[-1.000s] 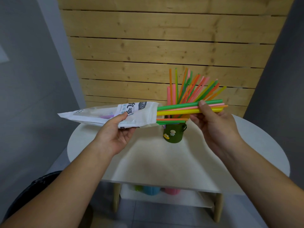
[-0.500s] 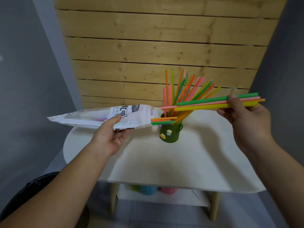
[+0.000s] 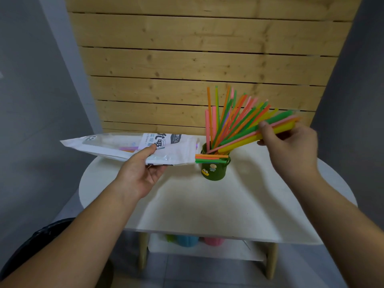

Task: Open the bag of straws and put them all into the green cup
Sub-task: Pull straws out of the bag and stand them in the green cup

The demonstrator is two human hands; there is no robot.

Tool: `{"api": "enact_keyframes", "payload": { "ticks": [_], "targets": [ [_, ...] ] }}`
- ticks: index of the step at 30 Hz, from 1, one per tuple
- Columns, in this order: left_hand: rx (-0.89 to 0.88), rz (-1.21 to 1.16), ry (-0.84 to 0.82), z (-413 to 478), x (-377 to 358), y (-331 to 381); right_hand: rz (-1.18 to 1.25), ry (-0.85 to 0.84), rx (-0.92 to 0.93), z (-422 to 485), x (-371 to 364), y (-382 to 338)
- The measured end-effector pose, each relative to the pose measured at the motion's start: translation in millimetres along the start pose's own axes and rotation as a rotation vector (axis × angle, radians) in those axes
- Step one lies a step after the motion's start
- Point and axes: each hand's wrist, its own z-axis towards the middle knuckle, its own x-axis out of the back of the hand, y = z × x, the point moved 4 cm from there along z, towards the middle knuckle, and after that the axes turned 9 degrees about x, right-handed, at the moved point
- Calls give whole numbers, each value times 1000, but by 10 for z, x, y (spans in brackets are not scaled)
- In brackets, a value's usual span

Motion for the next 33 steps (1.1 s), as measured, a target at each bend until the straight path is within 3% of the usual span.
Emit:
{"api": "enact_keyframes", "payload": {
  "ticks": [14, 25, 29, 33],
  "targets": [
    [-30, -16, 16, -38, 153, 132, -78, -325, -108, -17, -622, 267],
    [-30, -35, 1, -63, 111, 116, 45, -363, -158, -119, -612, 337],
    [-33, -25, -2, -85, 91, 107, -24, -404, -366, -201, -520, 370],
    [-41, -46, -10, -111, 90, 111, 303, -545, -702, -440, -605, 288]
  ]
}}
